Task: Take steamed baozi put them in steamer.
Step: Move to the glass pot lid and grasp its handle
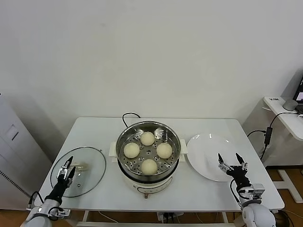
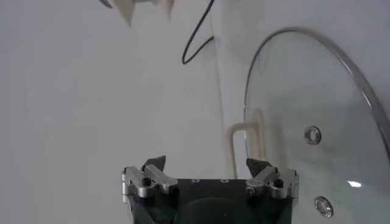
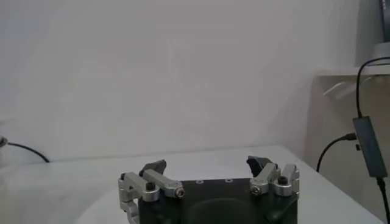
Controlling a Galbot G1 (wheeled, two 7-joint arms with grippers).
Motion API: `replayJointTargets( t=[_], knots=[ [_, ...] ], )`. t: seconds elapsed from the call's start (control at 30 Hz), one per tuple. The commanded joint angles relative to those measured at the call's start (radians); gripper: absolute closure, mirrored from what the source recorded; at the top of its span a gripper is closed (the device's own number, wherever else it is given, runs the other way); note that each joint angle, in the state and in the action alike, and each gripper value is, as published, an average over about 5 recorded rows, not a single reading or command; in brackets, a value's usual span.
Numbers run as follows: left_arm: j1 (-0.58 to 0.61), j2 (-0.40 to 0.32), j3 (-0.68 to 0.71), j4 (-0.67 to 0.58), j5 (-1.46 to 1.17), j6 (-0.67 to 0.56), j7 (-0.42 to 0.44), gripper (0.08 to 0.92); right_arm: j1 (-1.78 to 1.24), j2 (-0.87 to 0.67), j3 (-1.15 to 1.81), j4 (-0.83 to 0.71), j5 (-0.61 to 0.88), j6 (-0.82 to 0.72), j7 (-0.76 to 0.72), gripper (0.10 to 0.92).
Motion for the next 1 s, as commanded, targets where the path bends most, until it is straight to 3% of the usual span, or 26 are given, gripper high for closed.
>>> replayJointTargets(
  t=[0.03, 0.57, 1.0],
  knots=[
    [-0.049, -0.009, 0.010, 0.028, 0.010, 0.013, 0.023, 0.177, 0.017, 0.001, -0.005, -0.034, -0.014, 0.004, -0.004, 0.203],
    [-0.099, -0.031, 0.034, 0.058, -0.025, 0.028, 0.056, 0.192, 0.043, -0.005, -0.001, -0.062, -0.012, 0.006, -0.009, 0.203],
    [-0.071, -0.023, 0.013, 0.012, -0.060, -0.007, 0.050, 0.544, 0.048, -0.011, 0.001, -0.056, -0.011, 0.000, -0.009, 0.203]
  ],
)
